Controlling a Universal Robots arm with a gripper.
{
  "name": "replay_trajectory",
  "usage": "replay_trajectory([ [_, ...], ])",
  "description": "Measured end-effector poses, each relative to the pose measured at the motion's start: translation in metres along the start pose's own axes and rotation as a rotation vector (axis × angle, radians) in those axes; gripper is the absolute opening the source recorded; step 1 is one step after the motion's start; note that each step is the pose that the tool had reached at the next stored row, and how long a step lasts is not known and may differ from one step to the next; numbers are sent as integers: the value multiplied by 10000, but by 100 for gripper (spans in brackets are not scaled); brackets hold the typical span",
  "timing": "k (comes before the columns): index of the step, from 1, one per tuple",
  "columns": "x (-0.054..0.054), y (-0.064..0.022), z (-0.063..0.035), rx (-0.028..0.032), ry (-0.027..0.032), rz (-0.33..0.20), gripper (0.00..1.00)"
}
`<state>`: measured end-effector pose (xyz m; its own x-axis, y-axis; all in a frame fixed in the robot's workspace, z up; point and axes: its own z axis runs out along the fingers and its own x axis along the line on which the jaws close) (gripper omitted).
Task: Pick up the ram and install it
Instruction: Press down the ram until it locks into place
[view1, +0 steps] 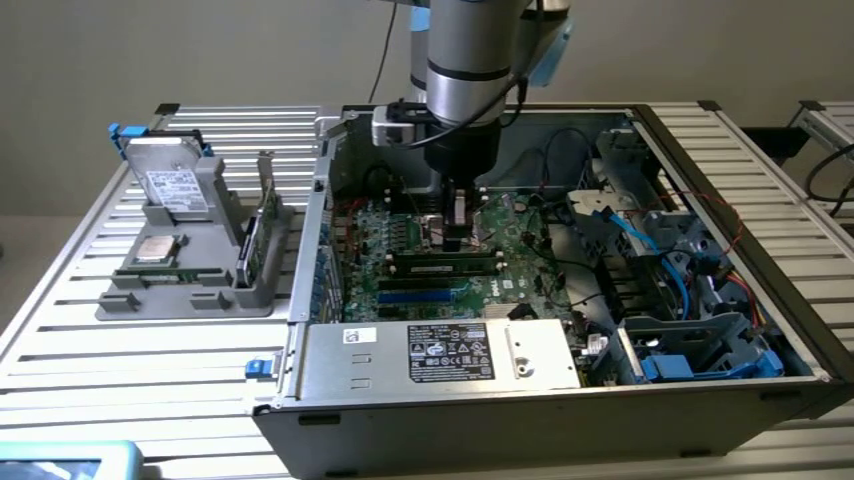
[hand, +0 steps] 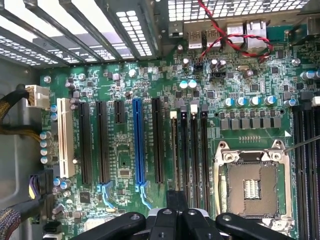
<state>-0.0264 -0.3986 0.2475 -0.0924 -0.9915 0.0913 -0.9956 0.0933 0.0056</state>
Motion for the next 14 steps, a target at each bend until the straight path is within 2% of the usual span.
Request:
replay_trajectory([
  [5,1,0,1,-62,-5,724,11],
  [14,0,0,3,-82,-22,1844,11],
])
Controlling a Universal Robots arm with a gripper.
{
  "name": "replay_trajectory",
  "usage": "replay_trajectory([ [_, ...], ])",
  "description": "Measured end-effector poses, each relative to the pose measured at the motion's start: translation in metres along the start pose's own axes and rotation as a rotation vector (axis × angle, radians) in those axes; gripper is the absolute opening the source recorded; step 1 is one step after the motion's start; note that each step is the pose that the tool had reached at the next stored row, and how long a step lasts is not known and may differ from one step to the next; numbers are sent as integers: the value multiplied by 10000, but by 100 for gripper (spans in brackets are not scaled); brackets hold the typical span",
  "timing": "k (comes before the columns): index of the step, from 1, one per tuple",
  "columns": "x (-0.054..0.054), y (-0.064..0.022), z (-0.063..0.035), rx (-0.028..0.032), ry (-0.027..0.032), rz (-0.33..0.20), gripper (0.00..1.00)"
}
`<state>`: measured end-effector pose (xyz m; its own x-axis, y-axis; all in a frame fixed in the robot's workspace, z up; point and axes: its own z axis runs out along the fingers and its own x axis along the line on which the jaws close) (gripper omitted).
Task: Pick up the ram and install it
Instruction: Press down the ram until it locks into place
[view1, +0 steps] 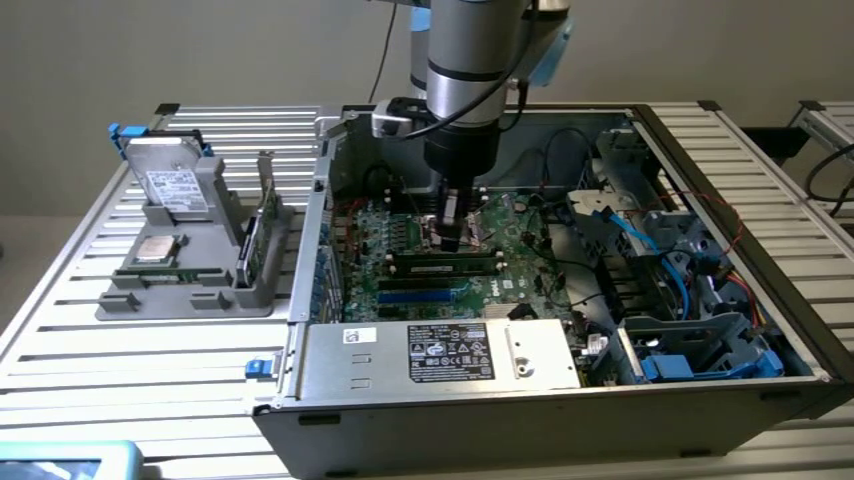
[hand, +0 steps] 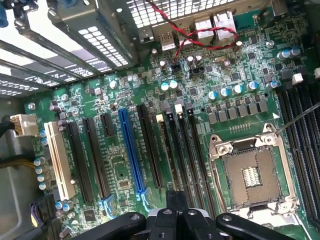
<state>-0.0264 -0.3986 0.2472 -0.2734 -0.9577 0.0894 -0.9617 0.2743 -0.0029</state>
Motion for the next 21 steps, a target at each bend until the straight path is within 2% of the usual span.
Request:
replay_trajectory([
  [16,0,0,1,-72,-25,2050,11],
  [21,0,0,1,-118,-24,2709,11],
])
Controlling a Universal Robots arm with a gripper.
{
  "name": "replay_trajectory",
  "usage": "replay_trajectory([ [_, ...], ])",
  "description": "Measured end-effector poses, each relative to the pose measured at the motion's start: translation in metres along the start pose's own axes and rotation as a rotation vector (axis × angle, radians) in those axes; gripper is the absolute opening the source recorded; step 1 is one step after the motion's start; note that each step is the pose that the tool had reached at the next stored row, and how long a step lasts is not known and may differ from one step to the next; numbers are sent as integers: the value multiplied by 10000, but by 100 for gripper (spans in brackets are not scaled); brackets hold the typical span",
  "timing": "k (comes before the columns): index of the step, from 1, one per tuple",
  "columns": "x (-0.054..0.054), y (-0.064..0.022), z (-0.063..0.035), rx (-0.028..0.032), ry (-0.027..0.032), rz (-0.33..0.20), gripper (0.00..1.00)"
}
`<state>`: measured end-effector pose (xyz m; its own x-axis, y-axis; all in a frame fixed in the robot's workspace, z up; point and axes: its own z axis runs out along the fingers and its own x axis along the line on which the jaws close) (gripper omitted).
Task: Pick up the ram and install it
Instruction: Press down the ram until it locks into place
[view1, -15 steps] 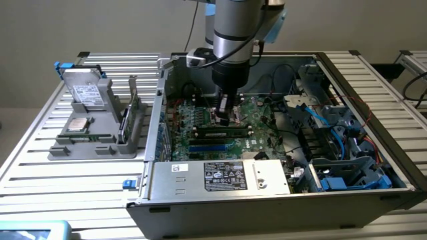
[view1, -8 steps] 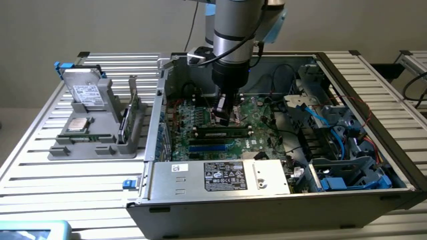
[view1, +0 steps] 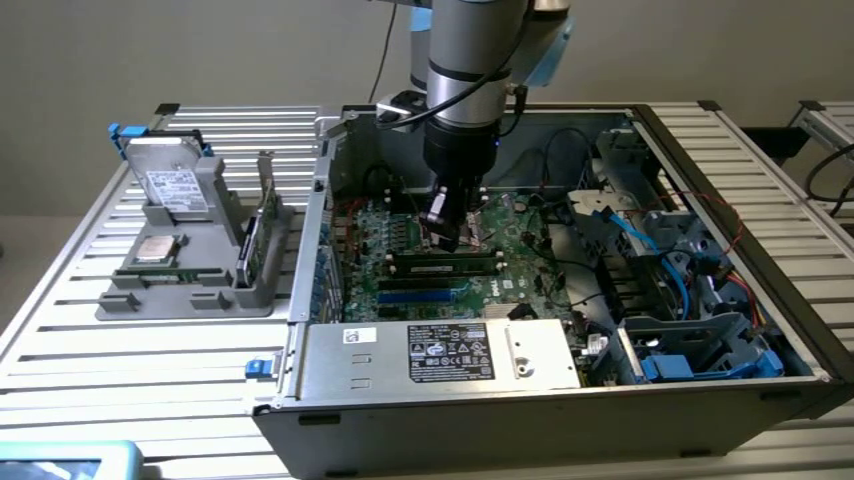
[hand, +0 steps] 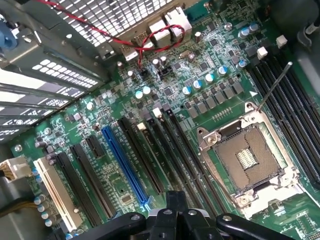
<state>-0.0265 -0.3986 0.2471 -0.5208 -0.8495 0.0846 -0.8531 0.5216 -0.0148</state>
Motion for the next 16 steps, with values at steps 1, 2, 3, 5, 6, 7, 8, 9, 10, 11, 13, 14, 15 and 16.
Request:
replay_trajectory([
  [1,0,0,0,-5,-1,128,11],
  [2,0,0,0,-10,-2,250,11],
  [3,0,0,0,-13,-6,364,11],
  [5,0,-1,0,3,-16,565,11],
  [6,0,-1,0,28,-19,648,11],
  [7,0,-1,1,53,-14,731,11],
  [8,0,-1,0,72,5,818,11],
  [9,0,0,0,92,23,902,11],
  [10,0,0,0,112,40,990,11],
  [11,0,0,0,130,53,1084,11],
  [13,1,0,-1,159,61,1277,11],
  [14,0,0,0,176,56,1379,11],
  [15,0,0,0,193,49,1475,11],
  [16,0,0,0,208,39,1573,11],
])
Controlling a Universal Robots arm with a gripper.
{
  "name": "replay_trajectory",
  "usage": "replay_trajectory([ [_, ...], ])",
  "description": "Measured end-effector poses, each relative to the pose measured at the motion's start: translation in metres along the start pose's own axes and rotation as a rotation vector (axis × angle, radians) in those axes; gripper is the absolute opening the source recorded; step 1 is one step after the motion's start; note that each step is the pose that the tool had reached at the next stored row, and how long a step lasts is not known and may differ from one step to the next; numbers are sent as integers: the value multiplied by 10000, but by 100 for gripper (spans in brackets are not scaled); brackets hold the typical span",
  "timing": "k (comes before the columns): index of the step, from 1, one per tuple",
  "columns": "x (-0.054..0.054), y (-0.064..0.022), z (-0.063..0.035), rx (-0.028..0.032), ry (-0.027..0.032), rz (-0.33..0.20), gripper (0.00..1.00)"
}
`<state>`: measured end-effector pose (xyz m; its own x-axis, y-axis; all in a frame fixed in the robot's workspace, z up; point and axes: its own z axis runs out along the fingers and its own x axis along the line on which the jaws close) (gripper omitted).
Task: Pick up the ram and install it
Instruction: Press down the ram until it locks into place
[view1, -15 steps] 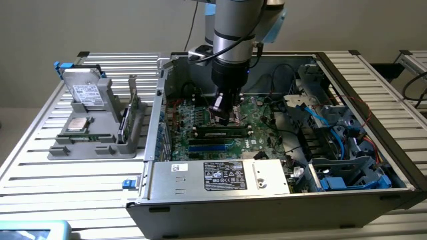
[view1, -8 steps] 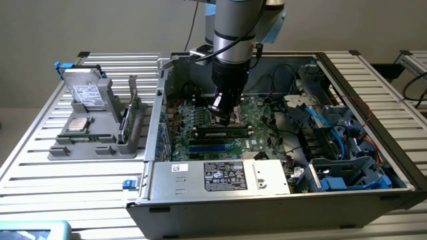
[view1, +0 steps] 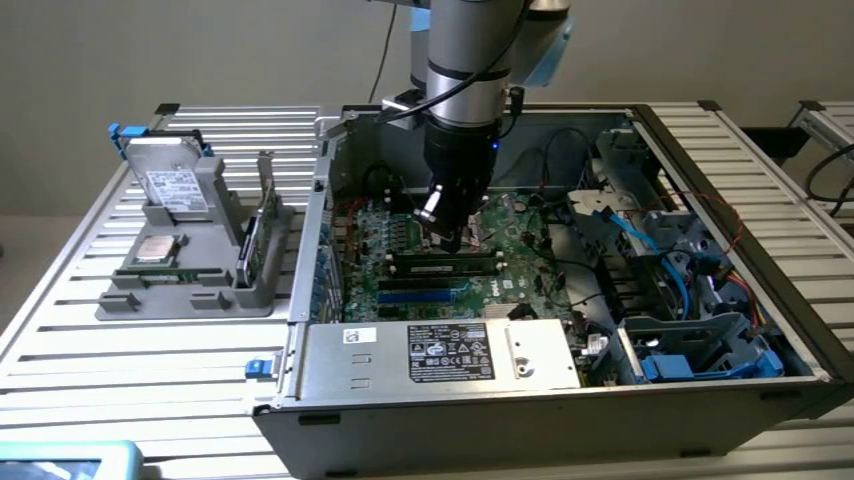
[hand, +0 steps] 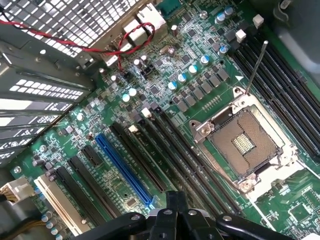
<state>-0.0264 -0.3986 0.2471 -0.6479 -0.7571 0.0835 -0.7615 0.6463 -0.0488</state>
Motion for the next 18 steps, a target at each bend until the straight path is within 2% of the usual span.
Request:
replay_trajectory([
  [18,0,0,0,76,-81,2024,11],
])
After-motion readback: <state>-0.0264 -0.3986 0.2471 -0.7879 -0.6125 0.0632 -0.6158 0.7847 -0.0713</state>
